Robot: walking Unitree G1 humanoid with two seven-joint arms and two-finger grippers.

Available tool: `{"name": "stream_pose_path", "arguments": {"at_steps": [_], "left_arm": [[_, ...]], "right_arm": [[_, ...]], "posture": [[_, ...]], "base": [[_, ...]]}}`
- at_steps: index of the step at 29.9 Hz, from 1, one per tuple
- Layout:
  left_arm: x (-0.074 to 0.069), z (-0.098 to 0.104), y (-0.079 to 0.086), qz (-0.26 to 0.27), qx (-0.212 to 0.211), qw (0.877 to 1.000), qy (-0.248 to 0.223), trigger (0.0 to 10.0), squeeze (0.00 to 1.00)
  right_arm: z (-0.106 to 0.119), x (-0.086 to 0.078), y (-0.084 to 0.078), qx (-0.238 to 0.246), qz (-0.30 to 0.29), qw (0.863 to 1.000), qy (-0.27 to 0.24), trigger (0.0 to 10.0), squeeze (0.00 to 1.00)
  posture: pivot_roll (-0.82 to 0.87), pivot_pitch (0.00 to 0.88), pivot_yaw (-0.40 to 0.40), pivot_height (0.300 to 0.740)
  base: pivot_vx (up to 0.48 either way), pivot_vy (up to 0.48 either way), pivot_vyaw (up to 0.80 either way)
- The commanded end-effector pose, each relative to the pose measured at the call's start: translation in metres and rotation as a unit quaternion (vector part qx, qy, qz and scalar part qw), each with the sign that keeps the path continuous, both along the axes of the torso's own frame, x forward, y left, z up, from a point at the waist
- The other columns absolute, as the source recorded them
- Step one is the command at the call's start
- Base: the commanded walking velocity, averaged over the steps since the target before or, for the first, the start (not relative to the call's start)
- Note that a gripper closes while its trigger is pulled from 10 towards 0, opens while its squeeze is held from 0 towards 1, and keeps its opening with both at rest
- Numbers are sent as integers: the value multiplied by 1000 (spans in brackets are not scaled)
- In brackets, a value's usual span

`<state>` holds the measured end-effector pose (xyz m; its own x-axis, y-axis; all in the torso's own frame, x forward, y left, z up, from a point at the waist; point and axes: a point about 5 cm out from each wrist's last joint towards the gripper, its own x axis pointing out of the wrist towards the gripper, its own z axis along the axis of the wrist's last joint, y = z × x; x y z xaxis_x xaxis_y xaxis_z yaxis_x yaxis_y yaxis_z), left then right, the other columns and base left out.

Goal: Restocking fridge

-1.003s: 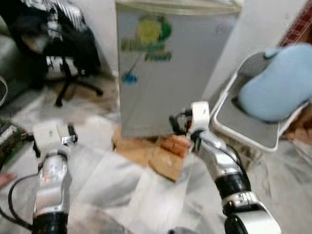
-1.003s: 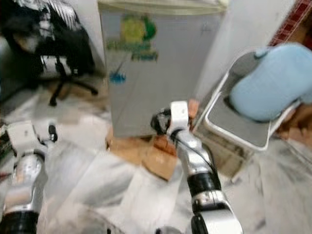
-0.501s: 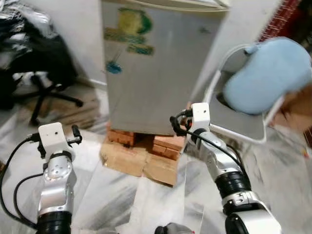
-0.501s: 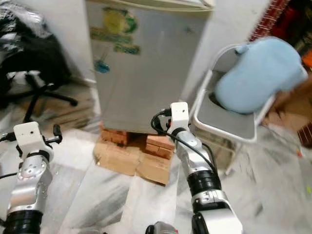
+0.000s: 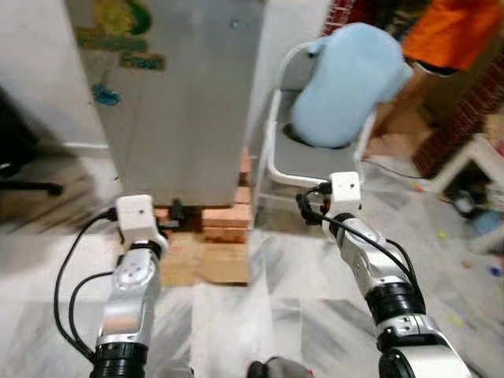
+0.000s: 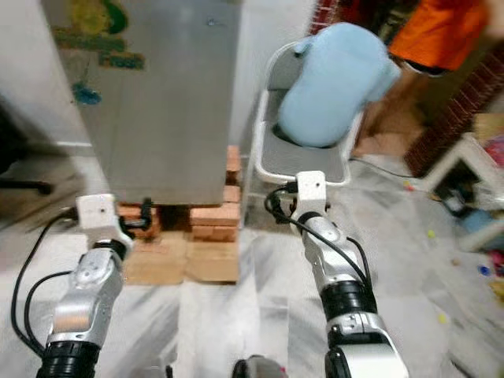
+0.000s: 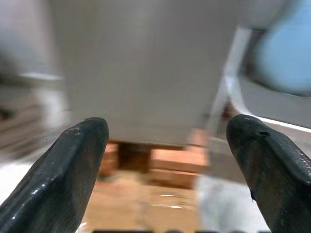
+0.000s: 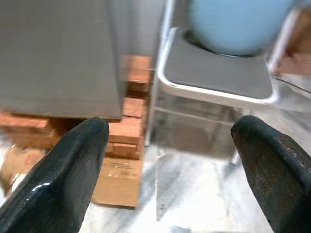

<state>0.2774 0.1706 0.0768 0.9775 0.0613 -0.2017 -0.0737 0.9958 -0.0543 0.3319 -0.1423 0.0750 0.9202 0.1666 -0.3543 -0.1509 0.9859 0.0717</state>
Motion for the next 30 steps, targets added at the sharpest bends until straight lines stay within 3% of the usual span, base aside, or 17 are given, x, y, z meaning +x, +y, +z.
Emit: {"name": "stream_pose_path", "arguments": {"at_steps": [1,9,30], "left_arm": [[-1,5,-4,-20,-21,1000,-8,10000,0],[-3,7,-12,-53,-21,998,-10,10000,0],[-5,8,-18,-87,-30,996,-4,10000,0]], "right_arm": [[5,2,3,1,1,1000,-10,10000,0],[13,3,-9,4,-38,999,-38,10000,0],[28,0,-36,6,-117,989,-87,10000,0]], "posture": [[95,0,-89,740],[80,0,-83,740],[68,0,-81,740]], "base": [[0,0,-800],[0,0,-800],[-296,0,-800]]}}
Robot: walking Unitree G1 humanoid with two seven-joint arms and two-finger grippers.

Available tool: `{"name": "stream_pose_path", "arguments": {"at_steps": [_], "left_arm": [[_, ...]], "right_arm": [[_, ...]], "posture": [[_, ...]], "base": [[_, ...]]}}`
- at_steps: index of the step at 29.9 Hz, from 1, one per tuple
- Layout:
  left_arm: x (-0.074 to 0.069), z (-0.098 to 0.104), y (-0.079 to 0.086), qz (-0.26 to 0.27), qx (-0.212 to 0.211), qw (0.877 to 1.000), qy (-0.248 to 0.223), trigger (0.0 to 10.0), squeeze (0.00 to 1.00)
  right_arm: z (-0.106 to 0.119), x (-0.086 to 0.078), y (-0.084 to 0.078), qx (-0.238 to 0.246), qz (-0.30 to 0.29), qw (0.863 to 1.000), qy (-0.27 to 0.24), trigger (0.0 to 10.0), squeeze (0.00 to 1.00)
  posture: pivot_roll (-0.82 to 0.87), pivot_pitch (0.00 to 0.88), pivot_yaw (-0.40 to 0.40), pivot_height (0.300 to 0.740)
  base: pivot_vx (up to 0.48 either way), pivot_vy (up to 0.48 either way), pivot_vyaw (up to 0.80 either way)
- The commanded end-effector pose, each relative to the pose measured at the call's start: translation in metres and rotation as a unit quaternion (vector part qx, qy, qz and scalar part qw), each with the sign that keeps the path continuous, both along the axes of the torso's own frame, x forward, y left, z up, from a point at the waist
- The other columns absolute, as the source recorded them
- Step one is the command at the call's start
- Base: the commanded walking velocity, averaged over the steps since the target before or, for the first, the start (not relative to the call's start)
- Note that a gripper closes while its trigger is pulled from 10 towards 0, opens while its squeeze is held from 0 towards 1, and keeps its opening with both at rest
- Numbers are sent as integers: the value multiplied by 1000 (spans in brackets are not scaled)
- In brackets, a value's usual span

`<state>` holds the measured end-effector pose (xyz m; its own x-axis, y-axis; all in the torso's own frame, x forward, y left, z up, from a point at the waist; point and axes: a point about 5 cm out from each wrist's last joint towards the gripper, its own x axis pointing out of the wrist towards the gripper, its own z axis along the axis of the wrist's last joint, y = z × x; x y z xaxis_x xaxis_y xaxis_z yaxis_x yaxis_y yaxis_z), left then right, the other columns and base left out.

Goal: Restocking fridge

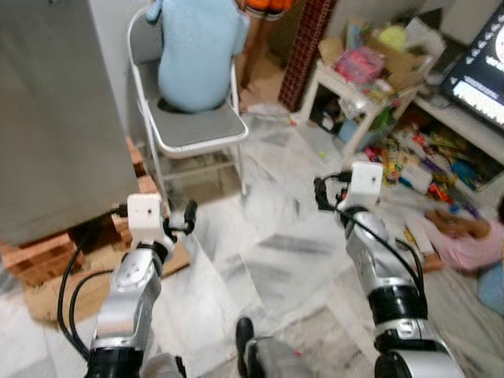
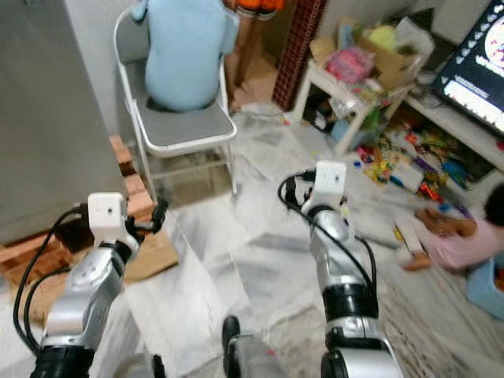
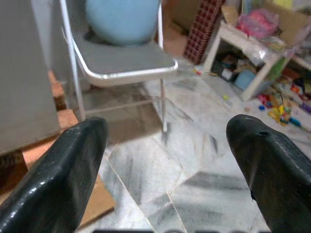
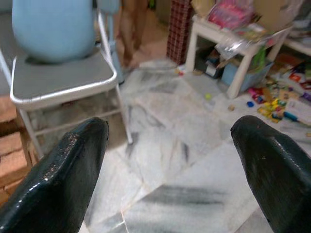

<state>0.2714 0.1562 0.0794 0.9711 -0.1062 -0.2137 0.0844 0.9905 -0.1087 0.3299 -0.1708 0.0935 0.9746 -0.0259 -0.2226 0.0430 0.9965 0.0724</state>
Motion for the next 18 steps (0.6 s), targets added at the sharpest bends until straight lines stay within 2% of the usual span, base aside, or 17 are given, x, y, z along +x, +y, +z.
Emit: {"name": "stream_pose_path", "arguments": {"at_steps": [1,5,8,14,18], "left_arm": [[0,6,-2,-8,0,1000,-10,10000,0],[-1,7,-2,-12,-4,1000,-9,10000,0],[1,8,-1,-14,-11,1000,-9,10000,0],[4,9,1,-21,-11,1000,-8,10000,0],[0,6,0,-30,-15,999,-6,10000,0]], "right_arm": [[9,-1,-10,-1,-19,1000,-21,10000,0],[9,-6,-14,10,-32,999,-31,10000,0],[10,-9,-16,17,-35,998,-40,10000,0],[10,-16,-18,8,-35,998,-41,10000,0],[9,-25,-26,-11,-46,998,-49,10000,0]], "posture": [[65,0,-72,740],[62,0,-57,740],[60,0,-52,740],[46,0,-48,740],[43,0,-40,740]], "base": [[0,0,-800],[0,0,-800],[0,304,-610],[0,480,0],[0,480,0]]}}
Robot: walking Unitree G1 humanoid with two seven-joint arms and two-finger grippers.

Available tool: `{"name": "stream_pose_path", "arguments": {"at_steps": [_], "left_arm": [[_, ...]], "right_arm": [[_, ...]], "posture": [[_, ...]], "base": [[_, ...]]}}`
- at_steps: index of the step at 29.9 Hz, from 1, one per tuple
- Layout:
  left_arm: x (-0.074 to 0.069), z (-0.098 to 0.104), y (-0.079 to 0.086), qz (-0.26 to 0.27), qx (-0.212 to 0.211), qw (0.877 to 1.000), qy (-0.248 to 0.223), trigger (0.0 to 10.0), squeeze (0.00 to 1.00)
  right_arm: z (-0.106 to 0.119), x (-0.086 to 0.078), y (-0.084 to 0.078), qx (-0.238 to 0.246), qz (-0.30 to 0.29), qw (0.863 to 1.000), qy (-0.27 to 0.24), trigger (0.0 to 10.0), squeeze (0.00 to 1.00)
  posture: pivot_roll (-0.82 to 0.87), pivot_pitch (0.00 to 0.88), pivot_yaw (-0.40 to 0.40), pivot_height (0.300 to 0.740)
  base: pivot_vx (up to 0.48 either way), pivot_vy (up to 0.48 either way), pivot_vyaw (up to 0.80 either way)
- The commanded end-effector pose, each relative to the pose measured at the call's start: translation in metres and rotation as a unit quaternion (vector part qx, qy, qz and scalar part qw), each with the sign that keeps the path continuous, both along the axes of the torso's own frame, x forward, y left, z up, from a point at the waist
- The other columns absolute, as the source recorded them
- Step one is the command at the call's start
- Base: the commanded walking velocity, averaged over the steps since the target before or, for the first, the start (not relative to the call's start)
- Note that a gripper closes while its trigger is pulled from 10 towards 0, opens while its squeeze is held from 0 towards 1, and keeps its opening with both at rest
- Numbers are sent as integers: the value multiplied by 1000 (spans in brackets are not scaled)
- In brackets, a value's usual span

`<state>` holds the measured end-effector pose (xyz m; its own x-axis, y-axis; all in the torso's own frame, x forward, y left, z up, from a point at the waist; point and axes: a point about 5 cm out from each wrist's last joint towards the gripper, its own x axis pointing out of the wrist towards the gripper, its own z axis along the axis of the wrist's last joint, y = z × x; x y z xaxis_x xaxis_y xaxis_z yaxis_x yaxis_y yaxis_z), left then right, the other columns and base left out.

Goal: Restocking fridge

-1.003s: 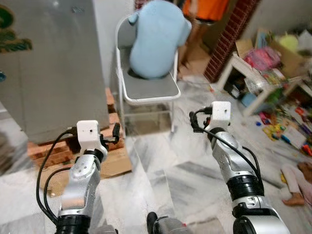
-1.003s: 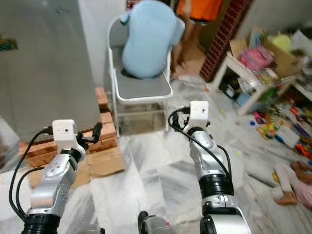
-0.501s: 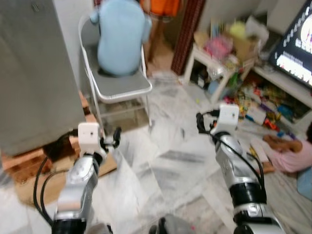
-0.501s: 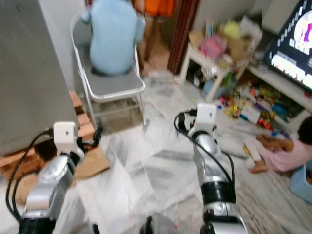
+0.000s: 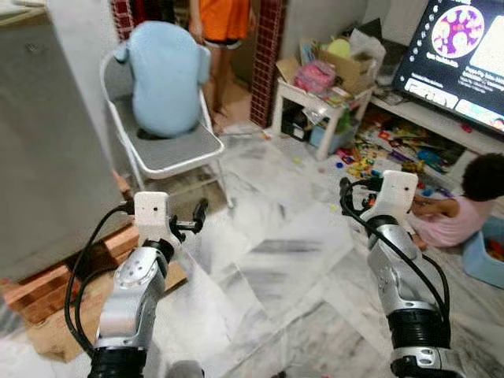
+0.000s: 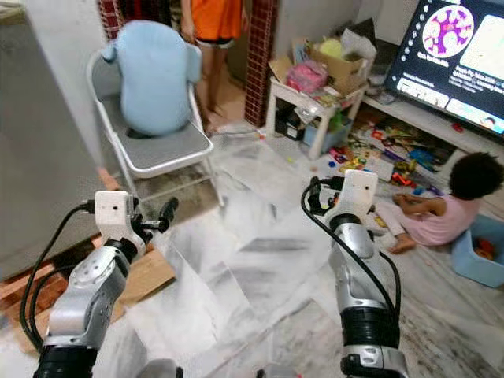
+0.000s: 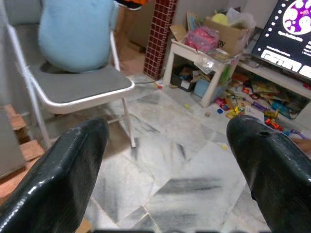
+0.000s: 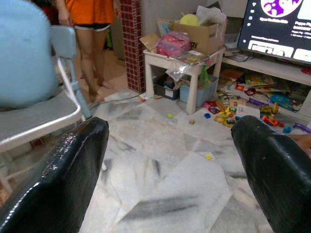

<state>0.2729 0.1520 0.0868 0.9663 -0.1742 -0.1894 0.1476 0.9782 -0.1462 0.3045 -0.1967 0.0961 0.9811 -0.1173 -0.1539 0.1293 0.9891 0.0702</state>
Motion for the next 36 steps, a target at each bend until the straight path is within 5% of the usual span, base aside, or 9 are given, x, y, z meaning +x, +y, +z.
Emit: {"name": "stream_pose_path", "arguments": {"at_steps": [1,8,10,15,18,25,31,36], "left_arm": [[-3,-2,5,1,6,1000,4,10000,0],[-11,-9,1,-27,1,1000,13,10000,0],[-9,-9,0,-29,3,999,13,10000,0],[-12,-13,-3,-51,13,999,8,10000,0],[-16,-17,-3,-49,20,999,9,10000,0],[-8,-12,6,-23,53,998,-20,10000,0],[0,-4,13,-5,94,994,-46,10000,0],[-2,-9,8,-19,55,998,-27,10000,0]], "right_arm": [[7,-1,-2,-12,-7,1000,-16,10000,0],[3,-11,-6,-26,-10,1000,-10,10000,0],[7,-12,-1,-80,17,996,-26,10000,0],[-4,-20,-4,-27,-9,1000,1,10000,0],[2,-21,-6,-59,-6,998,-21,10000,0],[16,-16,-15,-38,-21,997,-70,10000,0],[15,-11,-19,-28,-33,998,-52,10000,0],[14,-7,-14,-24,-23,998,-50,10000,0]], "posture": [[43,0,-40,740],[26,0,3,740],[19,0,11,740],[-2,0,25,740],[-6,0,25,740],[4,0,3,740],[19,0,-35,740],[17,0,-30,740]], "base": [[0,480,0],[0,480,0],[0,480,0],[0,480,0],[0,89,0],[0,0,0],[0,0,-475],[0,0,-800]]}}
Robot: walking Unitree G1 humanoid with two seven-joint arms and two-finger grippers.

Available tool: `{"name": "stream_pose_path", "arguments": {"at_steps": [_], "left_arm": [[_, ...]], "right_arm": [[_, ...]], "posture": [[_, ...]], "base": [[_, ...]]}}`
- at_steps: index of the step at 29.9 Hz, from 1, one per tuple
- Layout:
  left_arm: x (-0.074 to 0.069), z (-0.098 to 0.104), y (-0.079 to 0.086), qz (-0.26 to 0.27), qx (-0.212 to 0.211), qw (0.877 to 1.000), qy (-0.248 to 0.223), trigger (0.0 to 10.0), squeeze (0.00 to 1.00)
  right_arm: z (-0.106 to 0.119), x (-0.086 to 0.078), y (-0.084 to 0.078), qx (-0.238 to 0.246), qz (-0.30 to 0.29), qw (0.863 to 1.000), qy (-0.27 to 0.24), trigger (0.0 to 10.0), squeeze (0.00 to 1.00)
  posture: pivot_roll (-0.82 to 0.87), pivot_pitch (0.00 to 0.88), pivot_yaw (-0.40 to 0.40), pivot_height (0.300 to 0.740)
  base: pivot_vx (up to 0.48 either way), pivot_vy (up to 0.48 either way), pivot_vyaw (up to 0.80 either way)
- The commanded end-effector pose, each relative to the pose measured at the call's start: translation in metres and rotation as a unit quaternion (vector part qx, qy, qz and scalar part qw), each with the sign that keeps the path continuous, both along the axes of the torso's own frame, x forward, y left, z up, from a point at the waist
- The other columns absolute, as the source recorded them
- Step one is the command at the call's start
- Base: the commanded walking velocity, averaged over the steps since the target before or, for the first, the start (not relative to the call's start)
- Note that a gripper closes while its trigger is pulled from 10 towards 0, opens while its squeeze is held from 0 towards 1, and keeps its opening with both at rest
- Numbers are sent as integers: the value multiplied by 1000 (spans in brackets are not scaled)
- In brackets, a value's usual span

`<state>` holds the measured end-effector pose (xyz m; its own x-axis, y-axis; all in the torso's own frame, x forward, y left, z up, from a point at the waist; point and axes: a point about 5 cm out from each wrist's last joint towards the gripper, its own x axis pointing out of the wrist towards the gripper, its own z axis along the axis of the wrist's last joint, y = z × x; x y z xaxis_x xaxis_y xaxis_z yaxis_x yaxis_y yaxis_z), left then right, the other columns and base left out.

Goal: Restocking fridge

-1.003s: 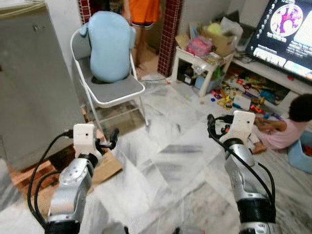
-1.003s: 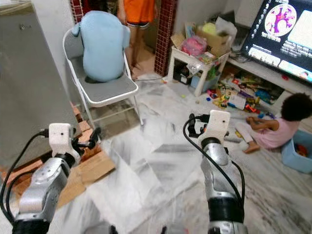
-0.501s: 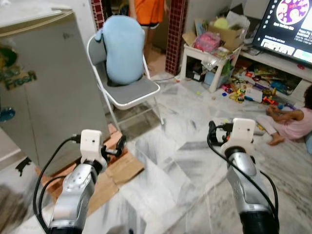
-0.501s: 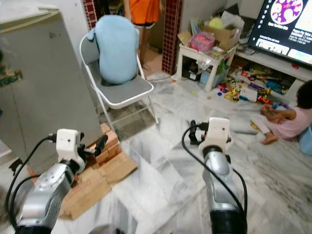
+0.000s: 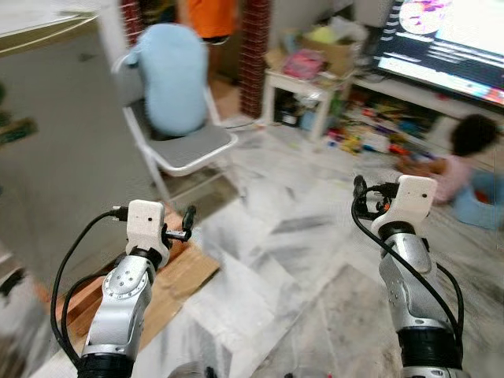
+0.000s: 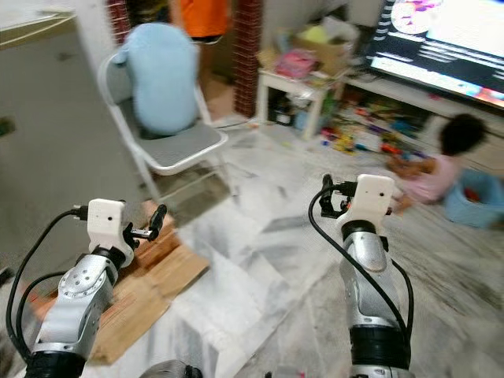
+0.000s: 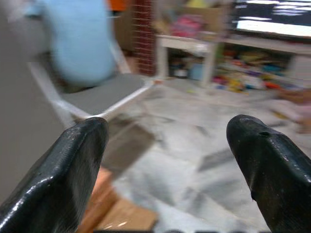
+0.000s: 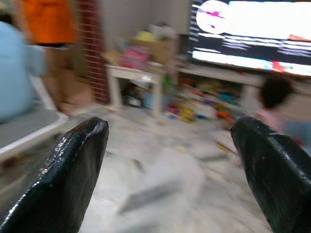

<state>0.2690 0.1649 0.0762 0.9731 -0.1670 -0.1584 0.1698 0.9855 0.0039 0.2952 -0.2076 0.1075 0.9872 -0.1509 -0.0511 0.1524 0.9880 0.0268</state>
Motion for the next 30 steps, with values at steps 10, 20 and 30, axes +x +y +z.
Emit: {"name": "stream_pose_path", "arguments": {"at_steps": [10,20,30], "left_arm": [[-10,-9,-10,-22,-26,999,23,10000,0],[-8,-6,-10,-36,-33,999,20,10000,0],[-6,-4,-12,-46,-28,998,15,10000,0]], "right_arm": [[1,-1,1,11,-15,1000,3,10000,0],[4,-4,3,7,-21,1000,-2,10000,0],[4,-5,3,7,-23,1000,-2,10000,0]], "posture": [[11,0,-24,740],[1,0,-15,740],[1,0,-14,740]], "base": [[0,0,-800],[0,270,-800],[0,216,-800]]}}
